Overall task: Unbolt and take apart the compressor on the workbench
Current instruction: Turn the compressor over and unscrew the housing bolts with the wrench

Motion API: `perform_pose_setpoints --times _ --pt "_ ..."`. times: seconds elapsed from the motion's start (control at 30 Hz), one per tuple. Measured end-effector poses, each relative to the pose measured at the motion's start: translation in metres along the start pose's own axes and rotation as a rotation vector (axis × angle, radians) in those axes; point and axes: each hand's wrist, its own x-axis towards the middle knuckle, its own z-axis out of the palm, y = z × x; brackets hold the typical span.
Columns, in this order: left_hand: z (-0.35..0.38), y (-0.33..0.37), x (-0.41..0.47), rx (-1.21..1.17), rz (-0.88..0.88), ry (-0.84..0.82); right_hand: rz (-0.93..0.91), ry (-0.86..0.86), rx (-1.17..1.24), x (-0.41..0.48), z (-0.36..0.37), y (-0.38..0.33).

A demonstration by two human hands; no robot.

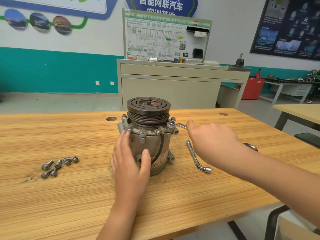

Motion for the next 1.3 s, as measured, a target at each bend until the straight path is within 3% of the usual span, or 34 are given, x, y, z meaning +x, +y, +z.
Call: perform_pose_setpoints --times 0.33,0.57,0.73,0.83,1.0,1.2,1.3 --pt "0.000 0.002 0.001 0.012 -0.011 -0.002 -0.232 0.036 -0.331 0.035 0.003 0.031" --pt "-0.001 0.002 0.001 0.013 -0.014 -0.002 -0.287 0.248 -0.123 0.087 0.028 0.021" --pt "0.000 0.002 0.001 0.010 -0.023 -0.004 -0.048 0.404 0.303 0.047 0.028 0.048" --pt "0.000 0.002 0.000 0.009 -0.027 0.001 0.038 0.273 0.276 0.030 0.022 0.051" --pt "-0.001 0.003 0.000 0.007 -0.038 -0.006 -0.039 0.049 0.022 0.024 0.008 0.025" --pt "-0.002 0.005 0.000 -0.006 -0.044 -0.003 -0.142 -0.081 -0.282 0.027 -0.025 0.011" --pt "-0.002 0.005 -0.002 -0.004 -0.045 -0.005 -0.162 -0.116 -0.313 0.028 -0.028 0.012"
